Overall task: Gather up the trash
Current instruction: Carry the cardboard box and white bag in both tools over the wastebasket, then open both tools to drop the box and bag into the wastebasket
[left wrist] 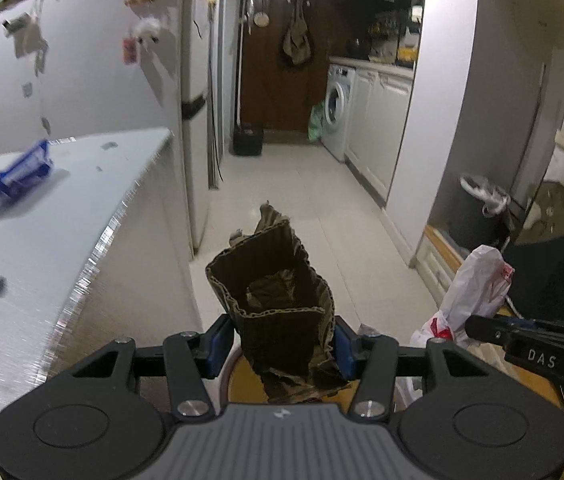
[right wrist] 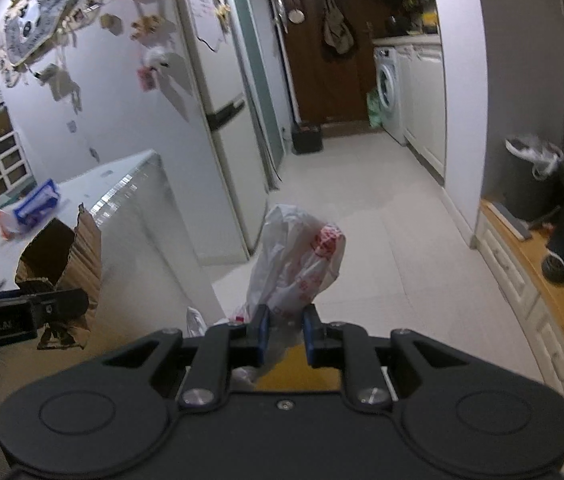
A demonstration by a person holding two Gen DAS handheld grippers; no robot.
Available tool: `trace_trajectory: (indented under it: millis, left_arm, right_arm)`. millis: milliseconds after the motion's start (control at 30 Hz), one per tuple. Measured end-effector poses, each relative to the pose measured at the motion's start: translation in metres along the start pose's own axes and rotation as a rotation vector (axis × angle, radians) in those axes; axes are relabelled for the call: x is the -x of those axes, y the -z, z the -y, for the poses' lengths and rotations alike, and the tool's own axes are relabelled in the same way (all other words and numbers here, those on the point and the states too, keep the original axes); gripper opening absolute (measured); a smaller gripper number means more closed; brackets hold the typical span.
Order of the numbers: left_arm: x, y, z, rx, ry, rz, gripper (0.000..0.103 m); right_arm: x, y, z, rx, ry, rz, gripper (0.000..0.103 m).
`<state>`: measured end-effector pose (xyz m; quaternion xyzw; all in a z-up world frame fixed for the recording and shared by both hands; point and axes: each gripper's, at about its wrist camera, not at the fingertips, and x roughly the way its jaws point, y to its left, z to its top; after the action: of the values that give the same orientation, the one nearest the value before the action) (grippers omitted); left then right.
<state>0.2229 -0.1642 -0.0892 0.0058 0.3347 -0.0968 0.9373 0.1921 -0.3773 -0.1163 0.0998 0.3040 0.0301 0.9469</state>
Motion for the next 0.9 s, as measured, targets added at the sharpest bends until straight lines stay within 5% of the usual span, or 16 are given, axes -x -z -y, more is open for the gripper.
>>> trace_trajectory:
  millis: [467,900]
  left_arm:
    - [-0.104,0.025,0.006,-0.006,0.004,-0.176,0.053]
    - [-0.175,0.059,-0.020,0.037,0.007,-0.308,0.053]
  right_arm:
    - [-0.070,0.031,0.041,-0.041,0.024,-0.140,0.018]
    - [-0.160,0.050,0.019,0.026,-0.006,-0.308,0.018]
